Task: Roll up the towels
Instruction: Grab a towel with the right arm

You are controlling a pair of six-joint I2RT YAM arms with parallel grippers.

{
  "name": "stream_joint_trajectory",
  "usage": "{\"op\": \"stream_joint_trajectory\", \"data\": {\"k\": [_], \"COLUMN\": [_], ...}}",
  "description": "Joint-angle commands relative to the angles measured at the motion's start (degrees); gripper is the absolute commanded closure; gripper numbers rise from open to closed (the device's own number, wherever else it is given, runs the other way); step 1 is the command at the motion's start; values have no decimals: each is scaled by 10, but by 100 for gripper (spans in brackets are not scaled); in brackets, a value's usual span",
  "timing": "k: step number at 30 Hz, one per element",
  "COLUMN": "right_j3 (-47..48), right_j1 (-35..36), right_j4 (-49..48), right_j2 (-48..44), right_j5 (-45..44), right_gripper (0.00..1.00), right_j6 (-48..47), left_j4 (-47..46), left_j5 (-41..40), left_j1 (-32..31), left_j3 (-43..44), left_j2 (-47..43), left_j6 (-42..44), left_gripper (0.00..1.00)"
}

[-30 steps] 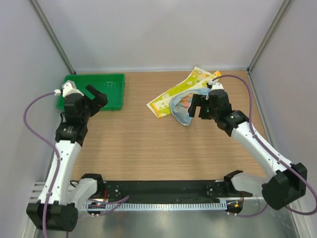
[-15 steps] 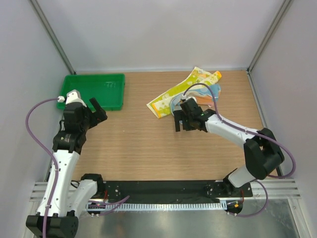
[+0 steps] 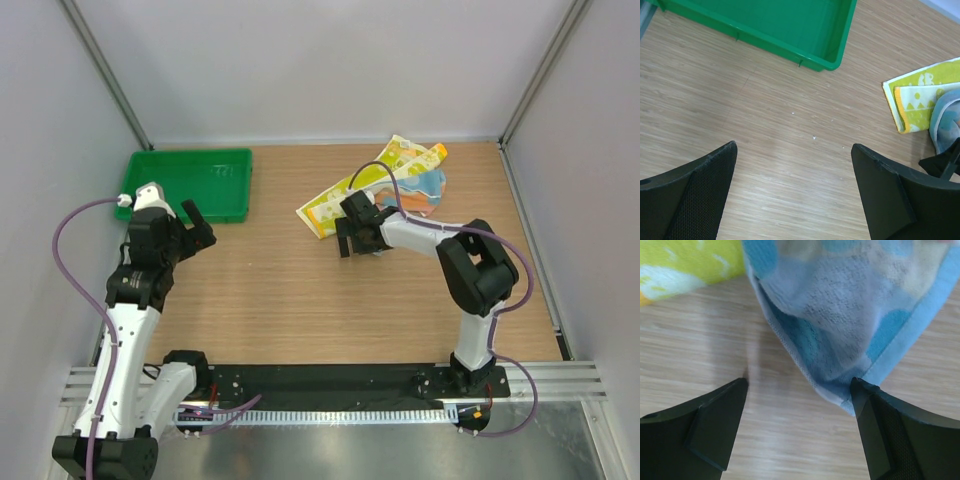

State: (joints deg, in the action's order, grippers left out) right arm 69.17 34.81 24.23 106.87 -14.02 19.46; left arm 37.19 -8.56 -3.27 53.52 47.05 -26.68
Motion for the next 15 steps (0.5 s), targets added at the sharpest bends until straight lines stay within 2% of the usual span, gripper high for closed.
{"op": "stream_joint_trajectory", "data": {"k": [1,4,5,7,8,14,15], "right_j3": [27,33,33,34,34,31,28], "right_j1": [3,3,3,3,3,3,3], "right_j4": [-15,-20,-24,-24,-23,-9,-9], "right_j2": [29,53,57,64,65,55,51], "right_j5": [-18,-10,-7,-2,0,7,5], "right_gripper": [7,16,26,36,45,77,87], "right_j6": [-11,-11,-12,-12,-13,-21,-21], "left_j4": [2,2,2,2,3,3,3], "left_j5": [1,6,7,7,7,7,7], "left_j1": [-1,-2,-1,-2,-2,-2,-2], "left_j3": [5,5,6,8,8,8,8], "left_j2": [-2,-1,1,4,5,5,6], "left_j6": [10,10,10,11,11,11,11], "left_gripper": [4,4,4,4,4,5,5]}}
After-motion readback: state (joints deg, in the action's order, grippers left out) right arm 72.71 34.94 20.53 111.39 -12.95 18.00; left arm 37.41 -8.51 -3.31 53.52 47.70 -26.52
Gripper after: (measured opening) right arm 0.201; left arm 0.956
